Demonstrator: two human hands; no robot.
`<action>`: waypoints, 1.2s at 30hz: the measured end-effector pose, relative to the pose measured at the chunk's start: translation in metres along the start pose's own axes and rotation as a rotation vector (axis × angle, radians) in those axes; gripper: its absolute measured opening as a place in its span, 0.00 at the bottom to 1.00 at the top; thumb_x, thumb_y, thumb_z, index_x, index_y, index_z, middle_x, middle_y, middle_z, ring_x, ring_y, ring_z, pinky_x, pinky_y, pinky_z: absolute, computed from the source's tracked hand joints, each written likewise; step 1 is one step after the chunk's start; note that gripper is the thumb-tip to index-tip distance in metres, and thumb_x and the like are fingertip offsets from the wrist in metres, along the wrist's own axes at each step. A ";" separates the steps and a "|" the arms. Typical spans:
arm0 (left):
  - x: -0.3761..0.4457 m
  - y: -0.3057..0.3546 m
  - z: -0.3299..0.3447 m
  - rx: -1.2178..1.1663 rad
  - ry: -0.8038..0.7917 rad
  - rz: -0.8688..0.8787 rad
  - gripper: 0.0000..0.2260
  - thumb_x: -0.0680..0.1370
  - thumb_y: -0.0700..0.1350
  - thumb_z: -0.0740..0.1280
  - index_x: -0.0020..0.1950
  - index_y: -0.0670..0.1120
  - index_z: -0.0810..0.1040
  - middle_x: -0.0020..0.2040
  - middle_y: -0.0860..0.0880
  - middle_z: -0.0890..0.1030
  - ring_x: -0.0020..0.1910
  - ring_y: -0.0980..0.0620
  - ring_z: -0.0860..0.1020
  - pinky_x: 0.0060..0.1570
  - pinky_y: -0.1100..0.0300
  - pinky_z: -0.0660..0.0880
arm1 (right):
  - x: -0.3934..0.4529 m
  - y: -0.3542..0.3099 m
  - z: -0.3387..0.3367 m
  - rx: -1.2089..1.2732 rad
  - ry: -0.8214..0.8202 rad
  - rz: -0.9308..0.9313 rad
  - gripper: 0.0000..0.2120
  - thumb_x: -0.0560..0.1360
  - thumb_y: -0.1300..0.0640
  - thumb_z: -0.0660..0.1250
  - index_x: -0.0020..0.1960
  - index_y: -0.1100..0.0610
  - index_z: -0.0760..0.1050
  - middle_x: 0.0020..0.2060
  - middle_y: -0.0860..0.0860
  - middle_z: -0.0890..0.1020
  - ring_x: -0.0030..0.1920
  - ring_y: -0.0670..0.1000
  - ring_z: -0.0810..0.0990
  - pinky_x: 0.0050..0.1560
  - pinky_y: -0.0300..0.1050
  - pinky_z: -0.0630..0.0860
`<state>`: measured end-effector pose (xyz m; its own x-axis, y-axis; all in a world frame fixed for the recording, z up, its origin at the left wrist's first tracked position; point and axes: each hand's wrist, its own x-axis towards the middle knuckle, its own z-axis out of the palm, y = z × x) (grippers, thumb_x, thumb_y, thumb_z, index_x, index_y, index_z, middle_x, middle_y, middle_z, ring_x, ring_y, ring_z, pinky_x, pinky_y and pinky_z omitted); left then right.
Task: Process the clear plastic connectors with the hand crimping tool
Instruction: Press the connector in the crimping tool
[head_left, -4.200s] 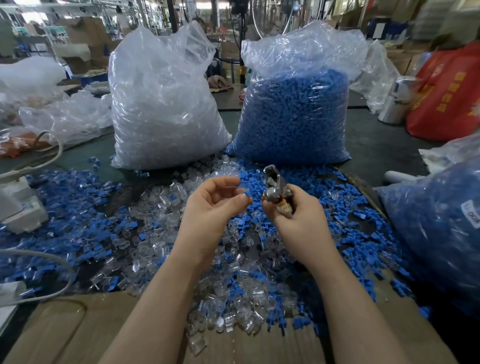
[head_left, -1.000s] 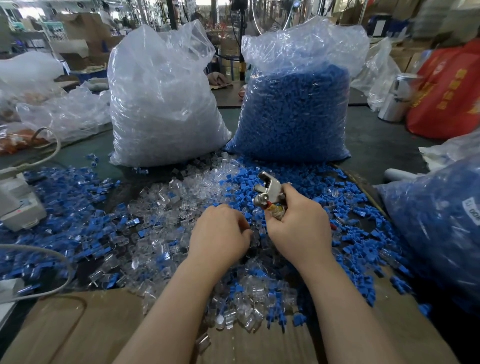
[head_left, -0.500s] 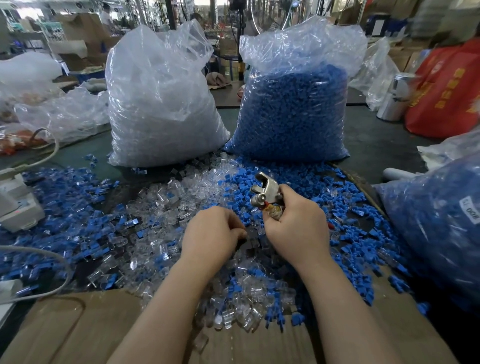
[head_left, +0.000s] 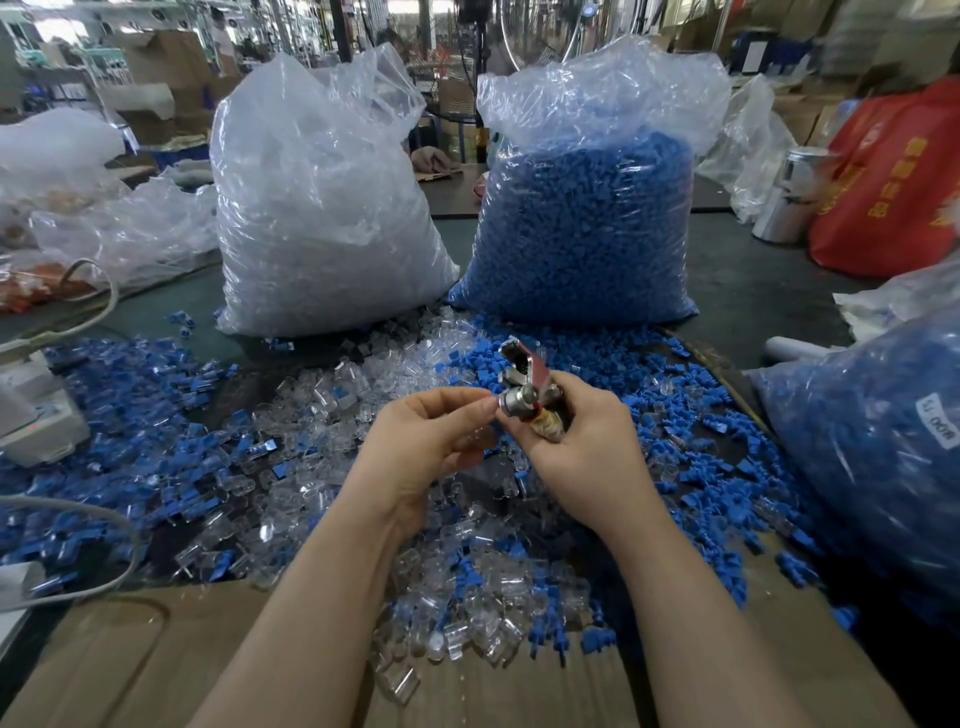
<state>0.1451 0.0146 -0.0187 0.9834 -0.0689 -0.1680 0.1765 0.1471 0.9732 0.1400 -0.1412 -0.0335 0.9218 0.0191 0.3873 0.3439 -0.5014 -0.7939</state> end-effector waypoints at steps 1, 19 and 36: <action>0.000 0.000 0.000 -0.011 -0.004 -0.003 0.14 0.61 0.48 0.76 0.44 0.44 0.85 0.38 0.47 0.85 0.34 0.55 0.82 0.34 0.64 0.79 | 0.000 0.000 0.000 0.006 -0.014 0.009 0.07 0.74 0.55 0.74 0.50 0.54 0.80 0.40 0.47 0.83 0.43 0.52 0.81 0.46 0.57 0.78; -0.005 0.004 -0.002 1.081 -0.131 0.161 0.10 0.72 0.47 0.75 0.45 0.62 0.78 0.45 0.63 0.82 0.49 0.61 0.79 0.63 0.49 0.74 | -0.001 0.000 0.003 0.004 0.130 0.025 0.04 0.74 0.58 0.73 0.45 0.53 0.78 0.35 0.45 0.81 0.39 0.50 0.79 0.43 0.57 0.77; 0.000 -0.011 0.007 0.575 0.015 0.200 0.06 0.76 0.43 0.71 0.46 0.54 0.83 0.38 0.56 0.85 0.35 0.64 0.80 0.36 0.69 0.76 | -0.001 0.000 0.002 0.037 0.118 0.066 0.13 0.75 0.59 0.71 0.41 0.43 0.72 0.33 0.42 0.80 0.39 0.43 0.78 0.41 0.45 0.76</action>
<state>0.1432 0.0066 -0.0281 0.9964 -0.0803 0.0285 -0.0584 -0.4014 0.9140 0.1396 -0.1396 -0.0346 0.9161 -0.1158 0.3839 0.2912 -0.4660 -0.8355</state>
